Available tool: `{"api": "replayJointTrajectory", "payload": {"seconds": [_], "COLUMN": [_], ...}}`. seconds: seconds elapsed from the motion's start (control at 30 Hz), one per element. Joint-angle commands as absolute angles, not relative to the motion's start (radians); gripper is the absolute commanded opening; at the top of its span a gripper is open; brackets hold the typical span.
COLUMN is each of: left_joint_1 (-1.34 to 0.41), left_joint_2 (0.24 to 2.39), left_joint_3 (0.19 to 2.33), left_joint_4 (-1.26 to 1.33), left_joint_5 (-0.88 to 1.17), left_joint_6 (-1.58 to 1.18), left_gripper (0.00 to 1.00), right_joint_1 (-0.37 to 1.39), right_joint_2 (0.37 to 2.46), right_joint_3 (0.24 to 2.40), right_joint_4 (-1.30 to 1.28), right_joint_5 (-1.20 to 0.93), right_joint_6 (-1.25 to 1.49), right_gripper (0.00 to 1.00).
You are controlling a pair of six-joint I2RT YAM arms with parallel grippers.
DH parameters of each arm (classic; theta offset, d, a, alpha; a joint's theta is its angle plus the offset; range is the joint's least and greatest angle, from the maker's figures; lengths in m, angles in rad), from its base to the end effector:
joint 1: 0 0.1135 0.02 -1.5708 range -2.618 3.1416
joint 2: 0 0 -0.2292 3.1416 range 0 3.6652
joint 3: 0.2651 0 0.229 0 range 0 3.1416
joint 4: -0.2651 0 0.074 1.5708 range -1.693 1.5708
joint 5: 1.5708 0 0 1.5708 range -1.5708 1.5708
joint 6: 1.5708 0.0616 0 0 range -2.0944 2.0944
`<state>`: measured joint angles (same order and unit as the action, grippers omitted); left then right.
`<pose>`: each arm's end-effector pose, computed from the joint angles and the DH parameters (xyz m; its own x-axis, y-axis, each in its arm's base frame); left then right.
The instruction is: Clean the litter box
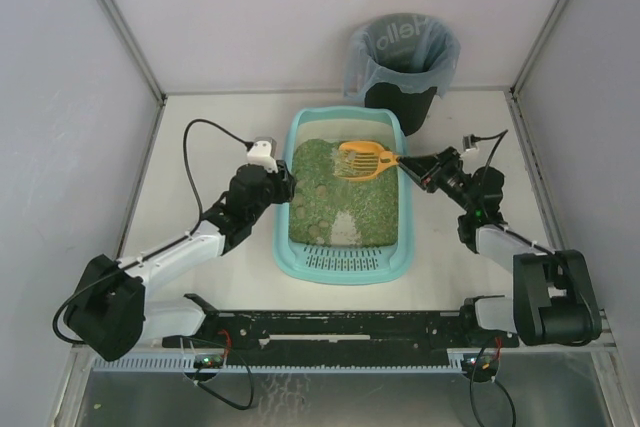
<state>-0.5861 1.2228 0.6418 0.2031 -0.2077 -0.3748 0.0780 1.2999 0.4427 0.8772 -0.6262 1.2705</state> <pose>0.2439 -0.1467 0.2083 -0.4257 -0.1473 -0.8928 0.2426 0.9320 -0.2694 0.2689 0.0572 0.2090 -0.6124 0.7285 -0.3069 -0.2105 0.2239 0.9516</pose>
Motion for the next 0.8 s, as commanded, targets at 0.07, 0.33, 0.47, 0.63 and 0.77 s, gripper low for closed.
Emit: {"api": "replayJointTrajectory", "payload": {"seconds": [0.07, 0.33, 0.47, 0.63, 0.77], "left_joint_1": [-0.592, -0.594, -0.602, -0.609, -0.615], "left_joint_2": [1.199, 1.207, 1.173, 1.172, 1.171], "left_joint_3": [0.696, 0.671, 0.616, 0.604, 0.599], "left_joint_4": [0.299, 0.331, 0.341, 0.346, 0.351], "left_joint_5": [-0.283, -0.201, -0.206, -0.216, -0.222], "left_joint_6": [-0.368, -0.392, -0.404, -0.398, -0.400], "left_gripper": [0.47, 0.50, 0.50, 0.50, 0.50], "right_joint_1": [0.069, 0.088, 0.038, 0.083, 0.094], "right_joint_2": [1.346, 1.410, 1.400, 1.396, 1.372], "right_joint_3": [0.462, 0.469, 0.420, 0.481, 0.495], "right_joint_4": [1.078, 1.138, 1.091, 1.009, 0.933], "right_joint_5": [-0.712, -0.722, -0.645, -0.676, -0.655], "right_joint_6": [1.377, 1.395, 1.436, 1.364, 1.325], "right_gripper": [0.00, 0.00, 0.00, 0.00, 0.00]}}
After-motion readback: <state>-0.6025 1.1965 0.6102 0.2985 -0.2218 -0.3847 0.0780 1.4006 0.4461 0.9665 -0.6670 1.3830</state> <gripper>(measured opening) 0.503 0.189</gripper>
